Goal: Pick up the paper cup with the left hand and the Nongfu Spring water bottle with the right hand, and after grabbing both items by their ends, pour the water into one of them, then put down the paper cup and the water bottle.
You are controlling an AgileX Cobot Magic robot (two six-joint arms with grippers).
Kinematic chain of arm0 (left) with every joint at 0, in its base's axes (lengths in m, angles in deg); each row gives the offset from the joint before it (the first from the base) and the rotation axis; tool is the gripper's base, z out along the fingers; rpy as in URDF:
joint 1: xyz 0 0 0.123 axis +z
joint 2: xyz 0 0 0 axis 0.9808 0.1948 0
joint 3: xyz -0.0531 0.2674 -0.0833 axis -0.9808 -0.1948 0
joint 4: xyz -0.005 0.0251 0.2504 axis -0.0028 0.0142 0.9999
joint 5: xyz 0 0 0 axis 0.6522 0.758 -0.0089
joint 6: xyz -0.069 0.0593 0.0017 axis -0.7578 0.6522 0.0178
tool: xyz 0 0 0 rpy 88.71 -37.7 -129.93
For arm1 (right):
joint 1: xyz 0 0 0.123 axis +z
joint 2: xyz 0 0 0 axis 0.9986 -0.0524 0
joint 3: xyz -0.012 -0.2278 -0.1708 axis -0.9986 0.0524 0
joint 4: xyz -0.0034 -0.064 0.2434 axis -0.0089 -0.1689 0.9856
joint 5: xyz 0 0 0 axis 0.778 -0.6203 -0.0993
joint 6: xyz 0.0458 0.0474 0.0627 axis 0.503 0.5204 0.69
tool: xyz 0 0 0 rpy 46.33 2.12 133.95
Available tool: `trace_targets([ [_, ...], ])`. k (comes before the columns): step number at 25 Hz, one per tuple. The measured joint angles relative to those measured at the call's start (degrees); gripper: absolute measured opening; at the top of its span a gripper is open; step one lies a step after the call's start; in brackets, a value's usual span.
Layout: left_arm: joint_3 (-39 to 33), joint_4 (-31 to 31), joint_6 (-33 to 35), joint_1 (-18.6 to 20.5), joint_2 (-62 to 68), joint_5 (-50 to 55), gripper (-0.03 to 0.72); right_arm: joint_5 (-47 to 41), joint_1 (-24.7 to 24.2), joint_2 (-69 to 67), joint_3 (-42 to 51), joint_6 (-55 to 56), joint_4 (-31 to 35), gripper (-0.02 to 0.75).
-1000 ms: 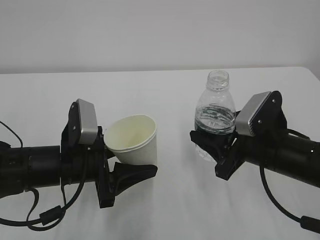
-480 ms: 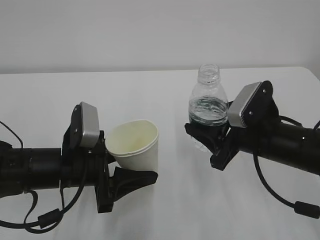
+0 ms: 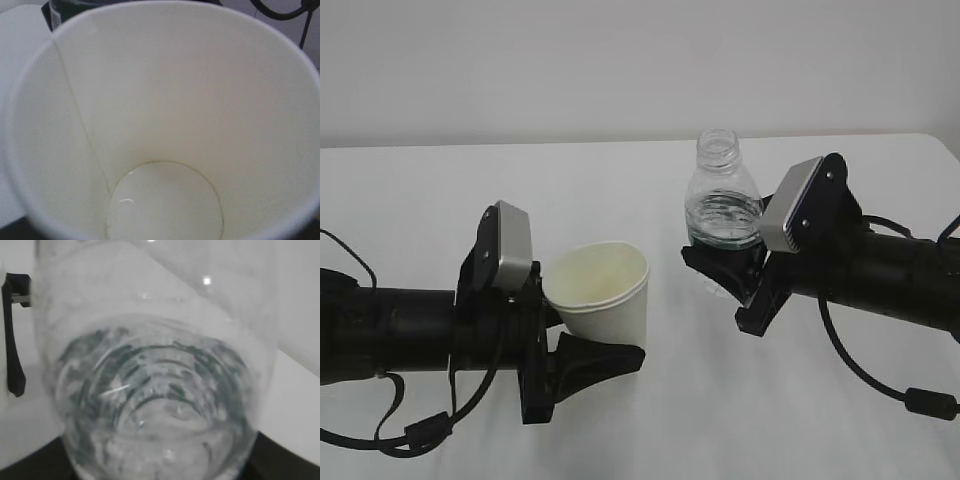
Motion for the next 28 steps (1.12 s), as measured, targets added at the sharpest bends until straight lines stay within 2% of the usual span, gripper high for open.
trace_targets([
  [15, 2.21, 1.52, -1.42, -0.99, 0.0, 1.26, 0.456, -3.86, 0.09, 0.0, -6.29, -1.16, -5.1, 0.412],
  [28, 2.21, 2.32, -1.66, -0.99, 0.0, 1.4, 0.456, -4.22, 0.09, 0.0, -7.87, -7.53, -5.48, 0.412],
])
